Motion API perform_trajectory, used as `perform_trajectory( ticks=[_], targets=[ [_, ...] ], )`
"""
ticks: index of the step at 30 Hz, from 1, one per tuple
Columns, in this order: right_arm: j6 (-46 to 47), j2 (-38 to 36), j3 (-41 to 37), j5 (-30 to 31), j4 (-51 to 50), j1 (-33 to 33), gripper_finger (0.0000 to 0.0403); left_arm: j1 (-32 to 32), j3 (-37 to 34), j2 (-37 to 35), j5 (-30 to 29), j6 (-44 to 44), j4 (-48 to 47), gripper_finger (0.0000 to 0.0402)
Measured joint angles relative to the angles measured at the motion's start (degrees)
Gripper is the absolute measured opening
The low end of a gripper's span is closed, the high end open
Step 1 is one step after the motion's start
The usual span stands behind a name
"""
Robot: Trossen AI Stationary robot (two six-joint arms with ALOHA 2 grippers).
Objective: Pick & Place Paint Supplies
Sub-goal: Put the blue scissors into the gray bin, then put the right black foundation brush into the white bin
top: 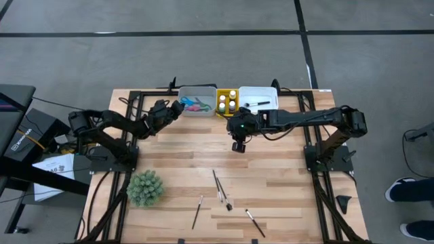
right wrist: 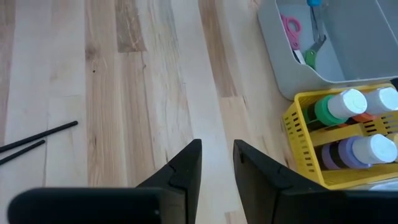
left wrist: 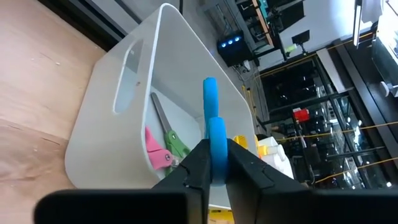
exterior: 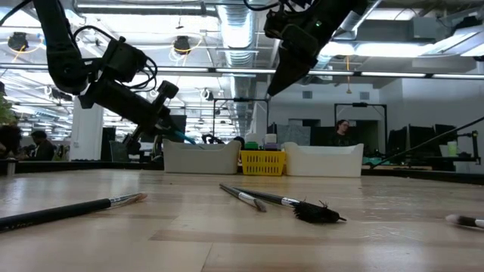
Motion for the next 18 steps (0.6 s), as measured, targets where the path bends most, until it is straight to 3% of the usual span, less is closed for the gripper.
perform_trajectory(
  ticks=[8, 18],
  targets=[
    [0.0, 0.0, 0.0, -0.1, 0.8, 0.0, 0.0087, 0.0, 0.0, 0.0, -0.2, 0.0, 2.8, 0.0084],
    [0.0, 0.0, 0.0, -0.1, 0.8, 0.0, 0.0087, 0.0, 0.0, 0.0, 0.0, 0.2, 8.3, 0.0087]
  ],
)
